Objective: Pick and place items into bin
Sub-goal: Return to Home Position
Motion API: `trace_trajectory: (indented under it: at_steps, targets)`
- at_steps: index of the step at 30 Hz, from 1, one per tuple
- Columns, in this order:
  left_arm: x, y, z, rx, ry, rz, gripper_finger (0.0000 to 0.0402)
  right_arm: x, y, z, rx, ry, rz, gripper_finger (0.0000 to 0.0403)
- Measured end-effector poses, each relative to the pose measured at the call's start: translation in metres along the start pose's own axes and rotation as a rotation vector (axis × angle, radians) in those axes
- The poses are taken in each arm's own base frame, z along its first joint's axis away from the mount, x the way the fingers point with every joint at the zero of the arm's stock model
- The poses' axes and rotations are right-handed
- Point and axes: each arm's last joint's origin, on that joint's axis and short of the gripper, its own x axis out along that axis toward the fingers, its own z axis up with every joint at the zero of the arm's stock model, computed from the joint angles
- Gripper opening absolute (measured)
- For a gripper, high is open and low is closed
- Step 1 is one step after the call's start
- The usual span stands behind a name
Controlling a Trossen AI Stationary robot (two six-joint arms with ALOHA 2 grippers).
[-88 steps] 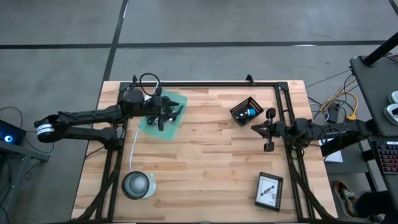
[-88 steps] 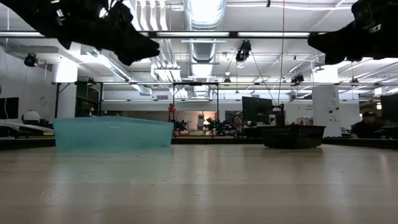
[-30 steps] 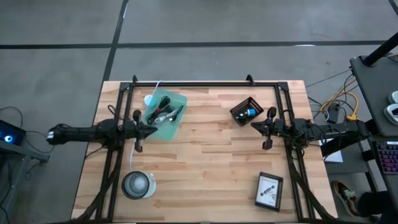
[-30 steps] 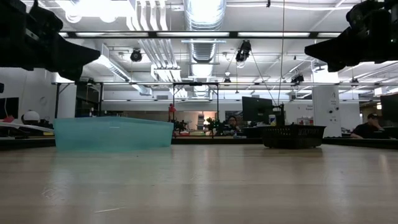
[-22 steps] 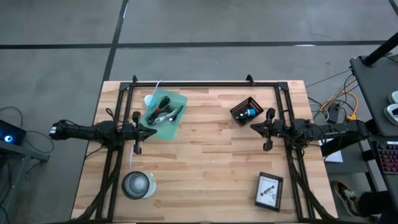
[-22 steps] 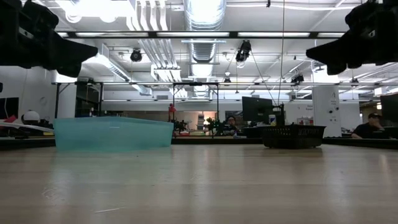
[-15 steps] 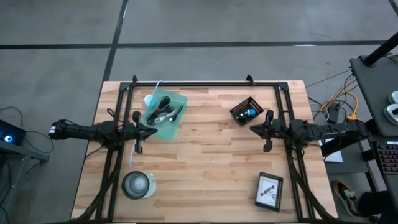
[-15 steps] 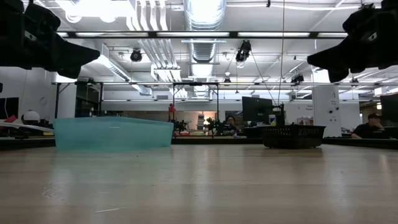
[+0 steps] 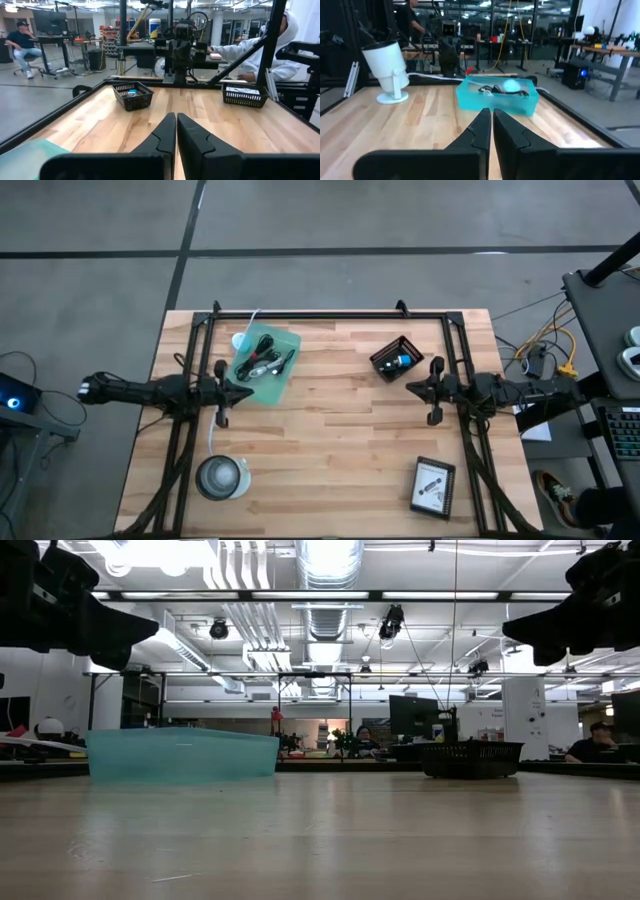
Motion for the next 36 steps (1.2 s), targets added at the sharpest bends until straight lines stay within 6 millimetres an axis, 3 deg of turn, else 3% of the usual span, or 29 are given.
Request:
trace_trajectory:
  at_steps: [7,36]
  targets:
    - [0.0014,-0.0007,-0.0017,0.005,0.021,-0.011,0.0,-0.0003,-0.0001,0.0004,-0.055,-0.004,0.0,0.0008]
    - [0.0031,-0.0011,-0.0031,0.011,0.041,-0.013,0.0,-0.0002,0.0,0.0003,-0.005,-0.003,0.001,0.0009]
